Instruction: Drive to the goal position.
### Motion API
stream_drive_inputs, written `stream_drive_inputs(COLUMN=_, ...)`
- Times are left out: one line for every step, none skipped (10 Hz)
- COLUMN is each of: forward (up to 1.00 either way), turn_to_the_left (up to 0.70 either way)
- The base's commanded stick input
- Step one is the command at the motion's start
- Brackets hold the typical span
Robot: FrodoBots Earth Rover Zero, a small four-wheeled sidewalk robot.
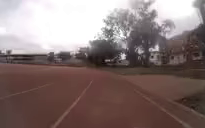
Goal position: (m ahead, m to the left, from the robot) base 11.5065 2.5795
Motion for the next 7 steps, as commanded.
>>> stream_drive_inputs(forward=0.85, turn_to_the_left=0.0)
stream_drive_inputs(forward=0.85, turn_to_the_left=0.0)
stream_drive_inputs(forward=0.85, turn_to_the_left=0.0)
stream_drive_inputs(forward=0.85, turn_to_the_left=0.0)
stream_drive_inputs(forward=0.85, turn_to_the_left=0.0)
stream_drive_inputs(forward=0.85, turn_to_the_left=0.0)
stream_drive_inputs(forward=0.85, turn_to_the_left=0.0)
